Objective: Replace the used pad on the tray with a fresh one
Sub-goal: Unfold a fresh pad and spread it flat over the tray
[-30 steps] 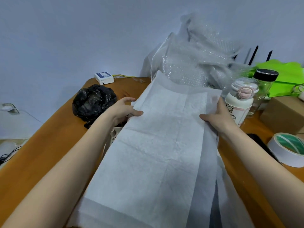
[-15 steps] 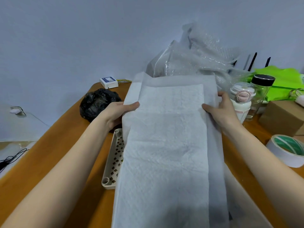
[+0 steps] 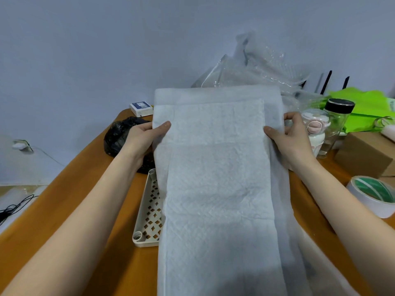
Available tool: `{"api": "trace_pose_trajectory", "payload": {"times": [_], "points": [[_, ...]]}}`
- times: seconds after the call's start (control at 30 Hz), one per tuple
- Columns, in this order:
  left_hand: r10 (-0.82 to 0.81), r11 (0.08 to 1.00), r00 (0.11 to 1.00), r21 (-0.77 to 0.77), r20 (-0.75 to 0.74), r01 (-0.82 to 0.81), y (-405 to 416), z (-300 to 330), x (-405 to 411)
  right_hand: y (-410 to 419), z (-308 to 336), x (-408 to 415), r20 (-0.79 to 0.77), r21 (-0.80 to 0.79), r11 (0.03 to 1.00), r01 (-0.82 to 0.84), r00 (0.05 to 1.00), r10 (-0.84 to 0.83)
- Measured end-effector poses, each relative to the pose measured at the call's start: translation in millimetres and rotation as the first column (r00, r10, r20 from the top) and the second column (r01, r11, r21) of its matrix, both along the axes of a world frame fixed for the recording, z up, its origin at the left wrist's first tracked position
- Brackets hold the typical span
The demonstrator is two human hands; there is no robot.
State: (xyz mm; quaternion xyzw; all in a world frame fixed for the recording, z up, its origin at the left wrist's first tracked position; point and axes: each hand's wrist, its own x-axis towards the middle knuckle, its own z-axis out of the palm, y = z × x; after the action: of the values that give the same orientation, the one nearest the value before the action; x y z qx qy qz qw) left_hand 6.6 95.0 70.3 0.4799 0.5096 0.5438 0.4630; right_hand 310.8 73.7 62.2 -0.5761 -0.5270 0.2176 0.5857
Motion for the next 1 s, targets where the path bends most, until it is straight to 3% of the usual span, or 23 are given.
{"api": "trace_pose_trajectory", "payload": {"times": [0.3,0.6,0.67,0.73,0.77,0.87,0.93,1.0], "points": [[-0.071,0.997,0.993,0.037,0.093,0.068,-5.2,4.9,-2.4,2.2,1.7,1.3,-0.119,-0.013,1.000,-0.003,0.993,0.002],[0.232,0.943,0.971,0.257,-0.059,-0.210,1.4,-3.5,1.6,-2.3,5.6,1.2,-0.121,0.050,0.999,0.021,0.993,-0.015],[0.153,0.970,0.987,0.185,0.042,-0.158,3.8,-3.0,3.2,0.6,5.2,-0.6,-0.134,0.061,0.998,0.028,0.991,-0.020],[-0.035,0.999,0.979,-0.023,0.198,0.041,4.1,-5.1,2.0,4.2,1.7,-1.3,-0.171,0.053,0.997,0.049,0.984,-0.040],[-0.113,0.981,0.972,-0.130,0.205,0.141,4.5,-10.9,-0.9,6.5,-1.0,-1.2,-0.196,0.046,0.997,0.062,0.979,-0.052],[-0.325,0.888,0.945,-0.347,-0.013,0.301,-5.5,-33.4,-2.8,9.4,-8.1,-3.1,-0.240,0.009,0.997,0.077,0.968,-0.073],[-0.306,0.907,0.944,-0.338,-0.123,0.250,-9.6,-41.0,1.2,11.2,-12.9,-3.7,-0.255,-0.017,0.997,0.081,0.964,-0.082],[-0.196,0.955,0.974,-0.250,-0.118,0.162,-8.7,-42.6,3.0,13.2,-15.9,-3.2,-0.303,-0.073,0.996,0.043,0.951,-0.063]]}}
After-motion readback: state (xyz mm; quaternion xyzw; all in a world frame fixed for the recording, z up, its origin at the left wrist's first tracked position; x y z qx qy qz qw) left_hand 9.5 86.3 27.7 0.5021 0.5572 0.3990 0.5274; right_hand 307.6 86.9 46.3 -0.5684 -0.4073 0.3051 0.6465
